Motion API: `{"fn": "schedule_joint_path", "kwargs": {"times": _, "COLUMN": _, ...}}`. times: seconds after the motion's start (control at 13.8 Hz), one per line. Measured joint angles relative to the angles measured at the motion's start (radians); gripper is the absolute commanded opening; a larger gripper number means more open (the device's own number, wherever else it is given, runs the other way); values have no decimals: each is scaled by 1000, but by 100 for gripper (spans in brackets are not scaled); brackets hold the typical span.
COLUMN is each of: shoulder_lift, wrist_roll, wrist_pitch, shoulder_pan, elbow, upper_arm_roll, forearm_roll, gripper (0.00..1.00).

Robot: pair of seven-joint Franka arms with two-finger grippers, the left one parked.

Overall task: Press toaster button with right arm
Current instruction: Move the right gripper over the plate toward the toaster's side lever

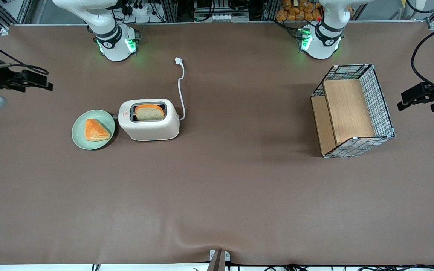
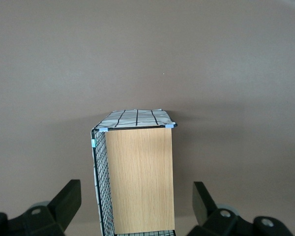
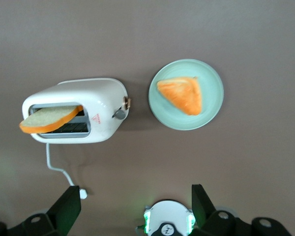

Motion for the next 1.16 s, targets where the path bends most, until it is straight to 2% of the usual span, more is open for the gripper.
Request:
{"fn": "schedule_joint_path", "kwargs": {"times": 0.8, "shoulder_lift": 49, "wrist_roll": 3, "wrist_pitch": 106, "shoulder_pan": -8, "elbow": -231, "upper_arm_roll": -9, "forearm_roll": 195, "gripper": 100}}
{"fn": "schedule_joint_path", "kwargs": {"times": 1.16, "shoulder_lift": 117, "wrist_roll": 3, "wrist_pitch": 140, "shoulder_pan": -8, "elbow": -265, "upper_arm_roll": -9, "forearm_roll": 236, "gripper": 59}}
